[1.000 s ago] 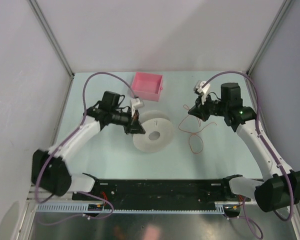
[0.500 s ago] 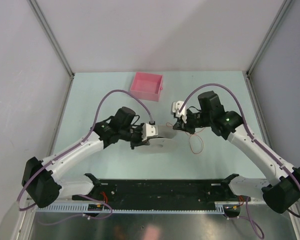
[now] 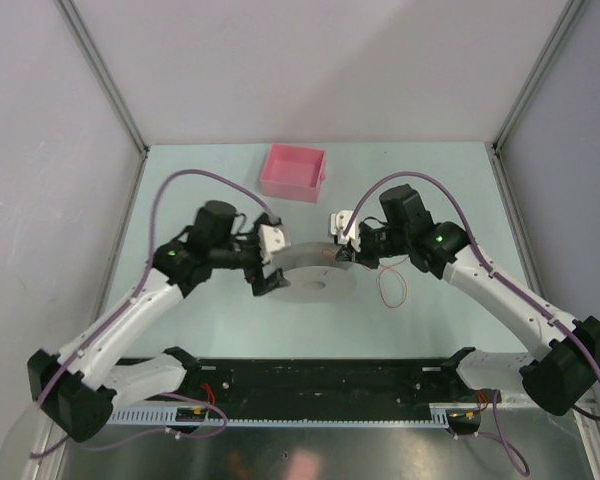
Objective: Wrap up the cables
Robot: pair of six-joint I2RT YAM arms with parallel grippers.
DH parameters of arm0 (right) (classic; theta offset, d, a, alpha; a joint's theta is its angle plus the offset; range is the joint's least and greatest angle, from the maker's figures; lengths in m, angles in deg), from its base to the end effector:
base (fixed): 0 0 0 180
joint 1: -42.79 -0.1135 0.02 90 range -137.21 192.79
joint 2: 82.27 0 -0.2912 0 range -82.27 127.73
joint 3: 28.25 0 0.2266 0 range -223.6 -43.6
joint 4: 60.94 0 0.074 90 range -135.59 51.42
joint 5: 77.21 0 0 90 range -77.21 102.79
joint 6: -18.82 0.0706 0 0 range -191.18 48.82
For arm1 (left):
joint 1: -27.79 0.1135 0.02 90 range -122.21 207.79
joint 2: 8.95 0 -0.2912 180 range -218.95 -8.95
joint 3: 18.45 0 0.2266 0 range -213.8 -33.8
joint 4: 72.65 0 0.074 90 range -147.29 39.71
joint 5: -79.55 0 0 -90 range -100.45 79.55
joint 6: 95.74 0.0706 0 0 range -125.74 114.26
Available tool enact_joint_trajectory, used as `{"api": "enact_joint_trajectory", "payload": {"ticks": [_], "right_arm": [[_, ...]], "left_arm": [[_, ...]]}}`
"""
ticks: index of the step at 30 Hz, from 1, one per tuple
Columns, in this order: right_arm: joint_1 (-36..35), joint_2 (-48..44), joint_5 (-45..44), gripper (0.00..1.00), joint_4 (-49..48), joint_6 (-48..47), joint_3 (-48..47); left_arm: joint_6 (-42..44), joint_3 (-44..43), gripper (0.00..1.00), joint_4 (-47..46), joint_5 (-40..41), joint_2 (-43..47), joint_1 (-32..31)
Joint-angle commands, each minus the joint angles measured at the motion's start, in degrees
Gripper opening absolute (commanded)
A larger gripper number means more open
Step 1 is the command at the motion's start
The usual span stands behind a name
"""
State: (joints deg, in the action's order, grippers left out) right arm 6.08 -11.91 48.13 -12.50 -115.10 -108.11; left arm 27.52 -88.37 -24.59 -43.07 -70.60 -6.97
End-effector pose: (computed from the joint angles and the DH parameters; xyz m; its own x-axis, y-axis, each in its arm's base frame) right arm 0.1744 0.1810 0.3425 0.2255 -0.5377 -0.8124 -0.9605 0.0167 -0.2777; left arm 0.1496 -0.1502 0.3170 0.0104 0.5551 -0.8317 0.9745 0.1810 0.1329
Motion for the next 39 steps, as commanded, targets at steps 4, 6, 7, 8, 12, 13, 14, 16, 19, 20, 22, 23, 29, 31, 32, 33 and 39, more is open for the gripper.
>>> {"api": "enact_joint_trajectory", "payload": {"ticks": [4,6,7,8,12,13,14,16,19,20,22,23,29,31,32,33,39], "right_arm": [[-1.75,2.32,-1.72,0.0,-6.5,-2.82,-0.05],[-2.53,3.59,-3.0,0.0,-7.12,-3.25,-0.01],[-2.86,4.27,-3.87,0.0,-7.75,-3.18,-0.05],[-3.11,4.83,-4.62,0.0,-8.42,-2.92,-0.03],[-3.92,6.36,-7.46,0.0,-10.57,-2.34,0.0],[-4.17,6.67,-8.08,0.0,-10.66,-2.06,0.0],[-4.43,7.04,-8.7,0.0,-10.71,-1.66,0.0],[-4.76,8.07,-9.86,0.0,-11.01,-0.67,0.0],[-4.88,9.05,-11.4,0.0,-13.09,0.28,0.71],[-4.92,9.24,-11.5,0.0,-13.51,0.22,0.97],[-4.94,9.41,-11.4,0.0,-14.06,0.59,1.32],[-5.08,9.42,-11.41,0.0,-14.43,0.94,1.67],[-6.61,7.3,-13.08,0.0,-21.67,3.15,6.45],[-7.32,6.88,-13.99,0.0,-23.26,3.52,7.46],[-7.67,6.88,-14.29,0.0,-23.69,3.59,7.82],[-7.94,6.84,-14.57,0.0,-24.17,3.76,8.08],[-8.62,6.47,-15.1,0.0,-27.66,5.53,9.17]], "left_arm": [[-7.21,-5.06,0.99,-5.45,-9.62,3.54,13.02],[-8.02,-5.8,0.99,-7.28,-8.66,0.6,13.82],[-8.03,-6.64,0.99,-7.78,-9.38,-1.17,14.27],[-7.94,-7.55,0.99,-8.03,-10.0,-3.07,14.89],[-1.81,-8.95,1.0,-7.67,-20.89,-8.27,18.54],[-1.1,-9.01,0.99,-7.84,-21.78,-9.39,18.34],[-0.08,-8.82,0.99,-7.93,-22.92,-10.21,17.98],[3.43,-7.64,1.0,-8.17,-23.25,-10.94,16.46],[9.92,-4.31,0.99,-9.03,-24.52,-10.72,14.24],[11.05,-3.26,0.99,-9.44,-24.82,-10.79,13.6],[11.68,-1.92,0.96,-10.65,-25.4,-11.31,12.73],[11.27,-1.32,0.94,-11.66,-25.57,-11.48,12.45],[9.91,0.36,0.78,-16.69,-25.16,-13.19,10.46],[9.2,0.21,0.71,-17.45,-25.07,-13.93,9.77],[8.76,0.1,0.69,-17.7,-24.96,-14.28,9.48],[8.27,0.0,0.67,-17.82,-24.69,-14.51,9.11],[7.63,0.27,0.62,-18.67,-22.71,-15.55,7.13]]}}
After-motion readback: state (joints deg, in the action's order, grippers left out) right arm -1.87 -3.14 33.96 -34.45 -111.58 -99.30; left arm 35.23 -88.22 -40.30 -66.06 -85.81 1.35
